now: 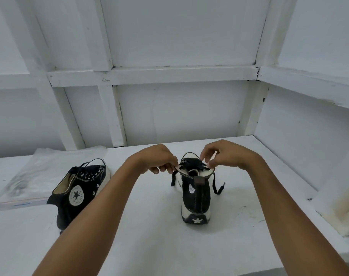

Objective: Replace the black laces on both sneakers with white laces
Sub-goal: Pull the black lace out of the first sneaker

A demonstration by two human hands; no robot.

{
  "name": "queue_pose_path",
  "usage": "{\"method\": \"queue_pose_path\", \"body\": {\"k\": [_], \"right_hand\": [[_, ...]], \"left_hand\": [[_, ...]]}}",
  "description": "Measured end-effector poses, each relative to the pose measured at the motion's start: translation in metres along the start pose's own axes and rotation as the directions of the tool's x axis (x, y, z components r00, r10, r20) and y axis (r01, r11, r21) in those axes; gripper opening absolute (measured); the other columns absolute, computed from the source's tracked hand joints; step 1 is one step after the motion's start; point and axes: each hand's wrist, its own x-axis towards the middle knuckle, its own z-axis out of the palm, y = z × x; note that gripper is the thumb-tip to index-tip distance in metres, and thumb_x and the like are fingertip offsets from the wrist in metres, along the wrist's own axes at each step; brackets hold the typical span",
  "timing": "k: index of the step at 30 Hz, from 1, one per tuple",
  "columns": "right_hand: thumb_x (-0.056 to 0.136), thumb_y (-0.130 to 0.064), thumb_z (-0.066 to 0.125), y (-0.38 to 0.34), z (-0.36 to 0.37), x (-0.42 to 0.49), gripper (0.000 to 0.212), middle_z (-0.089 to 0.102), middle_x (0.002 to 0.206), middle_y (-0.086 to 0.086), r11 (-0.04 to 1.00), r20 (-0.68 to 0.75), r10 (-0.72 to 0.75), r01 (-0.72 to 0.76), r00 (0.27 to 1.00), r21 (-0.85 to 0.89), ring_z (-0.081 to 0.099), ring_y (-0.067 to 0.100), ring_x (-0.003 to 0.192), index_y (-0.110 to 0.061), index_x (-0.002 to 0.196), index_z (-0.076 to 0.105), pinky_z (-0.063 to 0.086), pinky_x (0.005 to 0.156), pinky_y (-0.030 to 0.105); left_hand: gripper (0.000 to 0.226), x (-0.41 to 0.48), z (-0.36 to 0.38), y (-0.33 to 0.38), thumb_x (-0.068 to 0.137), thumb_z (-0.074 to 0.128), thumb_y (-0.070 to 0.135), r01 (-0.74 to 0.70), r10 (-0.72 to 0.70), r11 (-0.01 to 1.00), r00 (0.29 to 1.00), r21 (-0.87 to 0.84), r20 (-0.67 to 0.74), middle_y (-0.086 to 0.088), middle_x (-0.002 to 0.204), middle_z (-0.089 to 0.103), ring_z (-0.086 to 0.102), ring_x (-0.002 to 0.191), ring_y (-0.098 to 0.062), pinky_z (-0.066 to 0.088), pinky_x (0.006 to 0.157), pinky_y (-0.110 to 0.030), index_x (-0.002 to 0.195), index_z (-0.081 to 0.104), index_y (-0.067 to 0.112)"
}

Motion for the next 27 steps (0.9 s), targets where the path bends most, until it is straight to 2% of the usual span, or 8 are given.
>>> {"method": "queue_pose_path", "body": {"k": [5, 9, 13, 16, 18, 19, 23, 27], "right_hand": [[0.082, -0.016, 0.076, -0.015, 0.009, 0.01, 0.012, 0.069, 0.077, -0.024, 0.985, 0.043, -0.165, 0.163, 0.985, 0.056, 0.051, -0.013, 0.056, -0.022, 0.092, 0.077, 0.038, 0.056, 0.008], [0.08, -0.021, 0.078, -0.016, 0.016, 0.018, 0.004, 0.062, 0.062, -0.025, 0.981, 0.057, -0.193, 0.193, 0.98, 0.003, 0.052, -0.008, 0.053, -0.022, 0.082, 0.075, 0.038, 0.057, 0.013], [0.086, -0.012, 0.072, -0.004, 0.014, 0.015, 0.006, 0.068, 0.073, -0.017, 0.943, -0.047, -0.21, 0.215, 0.977, 0.254, 0.058, -0.004, 0.065, -0.014, 0.082, 0.068, 0.043, 0.064, 0.018], [0.091, 0.0, 0.057, 0.004, 0.007, 0.014, 0.017, 0.074, 0.102, 0.009, 0.657, -0.115, -0.213, 0.23, 0.97, 0.718, 0.066, 0.017, 0.095, -0.01, 0.077, 0.056, 0.049, 0.083, 0.033], [0.09, 0.002, 0.046, 0.005, 0.004, 0.012, 0.022, 0.073, 0.092, 0.017, 0.396, -0.08, -0.19, 0.151, 0.979, 0.906, 0.067, 0.029, 0.09, -0.009, 0.072, 0.051, 0.052, 0.086, 0.039], [0.09, 0.001, 0.044, 0.005, 0.005, 0.013, 0.023, 0.069, 0.079, 0.015, 0.356, -0.071, -0.169, 0.128, 0.983, 0.926, 0.065, 0.03, 0.079, -0.009, 0.07, 0.051, 0.053, 0.081, 0.038], [0.091, -0.006, 0.061, 0.007, 0.016, 0.017, 0.018, 0.042, 0.056, -0.004, 0.7, -0.107, -0.124, 0.163, 0.987, 0.696, 0.038, 0.014, 0.055, -0.012, 0.078, 0.049, 0.038, 0.058, 0.024], [0.082, -0.022, 0.078, -0.001, 0.02, 0.017, 0.019, 0.048, 0.056, -0.003, 0.924, 0.032, -0.197, 0.175, 0.98, 0.342, 0.044, 0.01, 0.057, -0.014, 0.094, 0.066, 0.036, 0.059, 0.023]], "left_hand": [[0.021, 0.001, 0.001, 0.004, 0.086, 0.065, 0.017, -0.012, 0.011, 0.997, 1.0, -0.076, -0.021, -0.002, 0.067, 0.068, 0.045, 0.057, -0.013, 0.036, 0.051, -0.023, 0.083, 0.075, -0.001], [0.021, -0.001, 0.004, -0.001, 0.087, 0.064, 0.018, 0.006, -0.01, 0.987, 1.0, -0.159, -0.025, -0.003, 0.07, 0.068, 0.045, 0.057, -0.013, 0.036, 0.052, -0.023, 0.084, 0.075, 0.0], [0.019, -0.004, 0.006, -0.004, 0.088, 0.064, 0.017, 0.009, -0.015, 0.983, 0.999, -0.185, -0.031, -0.003, 0.069, 0.067, 0.045, 0.056, -0.012, 0.036, 0.052, -0.023, 0.08, 0.075, 0.004], [0.019, -0.005, 0.007, -0.004, 0.088, 0.063, 0.016, 0.002, -0.009, 0.982, 0.999, -0.19, -0.036, -0.003, 0.069, 0.067, 0.046, 0.055, -0.012, 0.036, 0.052, -0.023, 0.075, 0.075, 0.009], [0.02, -0.006, 0.008, -0.006, 0.089, 0.062, 0.016, 0.001, -0.007, 0.981, 1.0, -0.195, -0.029, -0.003, 0.07, 0.067, 0.046, 0.055, -0.012, 0.036, 0.053, -0.023, 0.074, 0.075, 0.011], [0.021, -0.006, 0.008, -0.007, 0.089, 0.062, 0.016, 0.0, -0.005, 0.981, 1.0, -0.196, -0.026, -0.003, 0.07, 0.067, 0.046, 0.055, -0.012, 0.036, 0.053, -0.023, 0.073, 0.074, 0.012], [0.023, -0.005, 0.008, -0.007, 0.089, 0.061, 0.018, -0.014, 0.011, 0.985, 1.0, -0.172, -0.021, -0.002, 0.07, 0.067, 0.048, 0.056, -0.011, 0.038, 0.053, -0.023, 0.069, 0.073, 0.014], [0.022, -0.003, 0.005, -0.003, 0.089, 0.062, 0.019, -0.022, 0.018, 0.992, 0.999, -0.124, -0.032, 0.0, 0.07, 0.069, 0.05, 0.058, -0.012, 0.039, 0.054, -0.023, 0.071, 0.072, 0.012]]}}
